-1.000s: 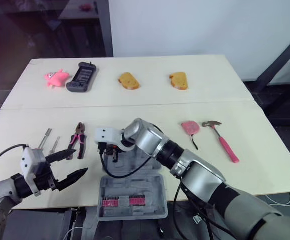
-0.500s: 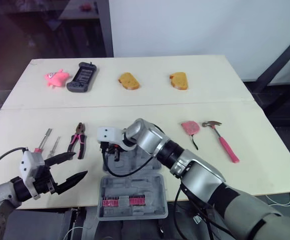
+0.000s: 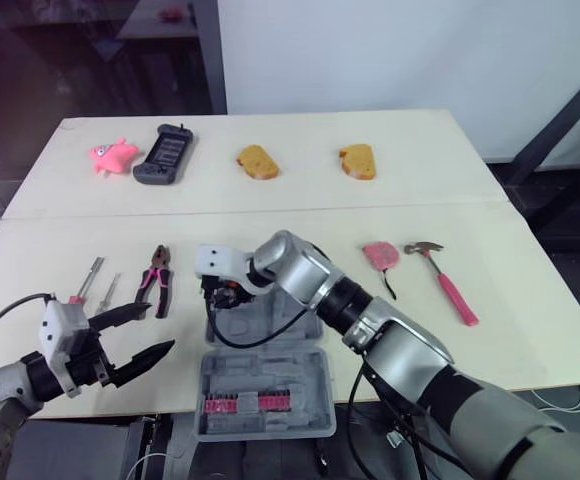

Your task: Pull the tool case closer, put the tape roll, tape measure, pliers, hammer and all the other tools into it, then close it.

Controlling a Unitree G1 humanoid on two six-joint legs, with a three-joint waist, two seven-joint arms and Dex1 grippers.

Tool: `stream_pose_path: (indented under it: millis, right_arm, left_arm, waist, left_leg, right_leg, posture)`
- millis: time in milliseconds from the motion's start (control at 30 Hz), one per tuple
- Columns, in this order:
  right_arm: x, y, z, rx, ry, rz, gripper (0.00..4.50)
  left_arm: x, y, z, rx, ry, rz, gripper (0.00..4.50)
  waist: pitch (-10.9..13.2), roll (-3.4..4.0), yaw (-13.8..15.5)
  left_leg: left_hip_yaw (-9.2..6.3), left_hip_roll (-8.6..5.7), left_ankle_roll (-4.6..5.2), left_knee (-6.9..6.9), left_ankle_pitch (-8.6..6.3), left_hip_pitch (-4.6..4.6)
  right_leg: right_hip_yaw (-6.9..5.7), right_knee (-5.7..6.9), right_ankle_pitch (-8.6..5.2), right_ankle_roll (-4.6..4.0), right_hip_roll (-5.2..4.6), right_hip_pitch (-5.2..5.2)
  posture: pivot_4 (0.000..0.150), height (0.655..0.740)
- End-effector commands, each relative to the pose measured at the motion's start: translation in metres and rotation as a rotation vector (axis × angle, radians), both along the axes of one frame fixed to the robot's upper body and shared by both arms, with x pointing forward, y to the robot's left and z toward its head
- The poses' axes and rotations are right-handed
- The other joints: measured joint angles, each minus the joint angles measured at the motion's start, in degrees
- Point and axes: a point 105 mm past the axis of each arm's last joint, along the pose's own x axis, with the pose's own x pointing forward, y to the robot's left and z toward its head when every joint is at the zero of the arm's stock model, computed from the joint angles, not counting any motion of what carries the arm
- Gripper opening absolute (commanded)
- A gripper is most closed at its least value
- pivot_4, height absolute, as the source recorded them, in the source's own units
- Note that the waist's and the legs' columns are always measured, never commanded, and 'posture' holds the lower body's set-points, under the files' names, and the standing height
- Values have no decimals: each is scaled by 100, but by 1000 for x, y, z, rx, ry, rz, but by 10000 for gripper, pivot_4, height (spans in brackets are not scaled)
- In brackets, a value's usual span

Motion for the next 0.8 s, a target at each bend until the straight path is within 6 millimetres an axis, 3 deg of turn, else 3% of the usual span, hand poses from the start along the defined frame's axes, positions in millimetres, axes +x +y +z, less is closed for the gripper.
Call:
stream_pose_path:
  millis: [33,133,333,467,800]
  right_arm:
    - [-6,6,20,74,0,26,20143]
    - [-8,5,26,161,16,-2,20143]
    - [-11,-1,16,278,13,-46,20143]
    - [-13,-5,19,401,2,-71,7556]
    - [-13,-1,8,473,5,-104,7556]
  left_arm:
    - [0,1,5,12,-24,-7,45000]
    - [0,2,5,13,-22,-6,45000]
    - [2,1,6,14,-24,-6,45000]
    - [2,-1,7,14,-25,-7,45000]
    - [5,-1,8,16,-22,-11,45000]
  waist:
    - [0,0,-1]
    - [0,-1,4]
    - [-1,-2,4]
    - [-1,-2,0]
    - [-1,-2,-3]
  left_leg:
    - [0,0,0,-1,0,0]
    - [0,0,0,-2,0,0]
    - [1,0,0,0,0,0]
    - [1,0,0,-2,0,0]
    - [0,0,0,-2,0,0]
  right_leg:
    - [0,0,0,0,0,0]
    - [0,-1,0,0,0,0]
    - [1,-1,0,0,0,1]
    - [1,-2,0,0,0,1]
    - [2,-2,0,0,1,1]
  posture:
    - [1500,7400]
    - [1500,7400]
    - [1500,7400]
    - [1500,7400]
    - [1500,7400]
